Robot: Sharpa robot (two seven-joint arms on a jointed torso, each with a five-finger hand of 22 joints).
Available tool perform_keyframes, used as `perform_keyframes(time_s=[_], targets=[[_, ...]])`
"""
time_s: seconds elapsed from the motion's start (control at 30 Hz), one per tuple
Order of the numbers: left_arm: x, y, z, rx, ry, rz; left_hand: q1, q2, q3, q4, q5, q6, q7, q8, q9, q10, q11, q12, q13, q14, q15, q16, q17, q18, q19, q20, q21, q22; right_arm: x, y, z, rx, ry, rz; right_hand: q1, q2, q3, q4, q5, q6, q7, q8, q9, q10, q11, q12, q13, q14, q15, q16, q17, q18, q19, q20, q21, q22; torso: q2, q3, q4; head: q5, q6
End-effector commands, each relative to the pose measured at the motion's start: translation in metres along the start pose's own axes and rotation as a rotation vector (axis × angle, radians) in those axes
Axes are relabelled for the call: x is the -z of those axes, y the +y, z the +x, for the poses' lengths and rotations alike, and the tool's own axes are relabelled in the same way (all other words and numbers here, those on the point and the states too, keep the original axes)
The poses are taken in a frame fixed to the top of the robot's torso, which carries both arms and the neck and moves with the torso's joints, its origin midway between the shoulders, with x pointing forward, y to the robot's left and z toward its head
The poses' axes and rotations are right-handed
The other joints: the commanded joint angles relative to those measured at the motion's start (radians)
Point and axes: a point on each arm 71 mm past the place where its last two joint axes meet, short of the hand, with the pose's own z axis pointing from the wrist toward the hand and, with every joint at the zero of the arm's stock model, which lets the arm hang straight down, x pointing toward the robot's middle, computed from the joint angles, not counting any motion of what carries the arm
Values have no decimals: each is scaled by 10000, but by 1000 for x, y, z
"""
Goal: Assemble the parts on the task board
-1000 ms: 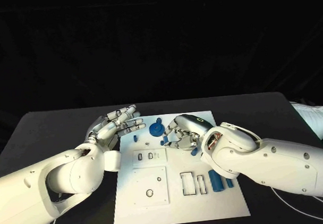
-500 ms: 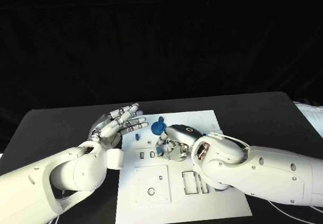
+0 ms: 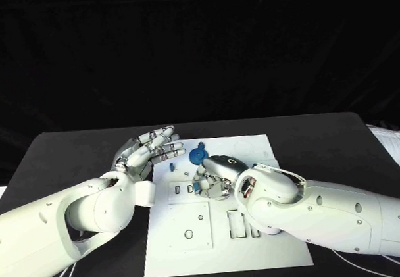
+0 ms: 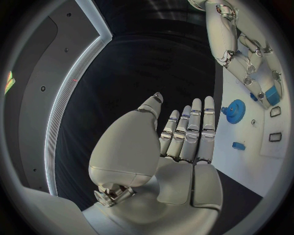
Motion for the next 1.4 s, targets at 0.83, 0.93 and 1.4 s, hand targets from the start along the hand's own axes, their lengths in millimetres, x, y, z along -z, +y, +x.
perform_keyframes(time_s=[0.83, 0.93, 1.4], targets=[[0, -1, 3, 110, 215, 48, 26, 99, 18, -105, -43, 24, 569, -15, 2, -33, 9, -61, -3, 56, 1, -44, -10, 183, 72, 8, -57, -17, -1, -4, 6, 511, 473, 323, -733, -539, -365, 176, 290, -720, 244, -401, 50, -511, 276, -851, -158, 878, 204, -210, 1895, 24, -349, 197, -340, -458, -2, 3, -13, -19, -1], [0, -1, 3, 110, 215, 48, 26, 99, 18, -105, -43, 24, 569, -15, 2, -33, 9, -61, -3, 56, 1, -44, -10, 183, 72, 8, -57, -17, -1, -3, 6, 500, 471, 312, -823, -616, -445, 224, 286, -886, 282, -407, 10, -560, 312, -939, -218, 873, 237, -224, 1874, 33, -371, 232, -372, -500, -10, 2, -9, -60, -2], [0, -1, 2, 110, 214, 39, 26, 99, 18, -105, -43, 24, 569, -15, 2, -33, 9, -61, -3, 56, 1, -44, -10, 183, 72, 8, -57, -17, 0, -1, 0, 240, -406, 28, -836, -846, -678, 277, 215, -1572, 411, -400, -122, -1016, 439, -1645, -719, 860, 348, -265, 1814, 63, -447, 342, -482, -648, -4, 11, -9, -101, 19]])
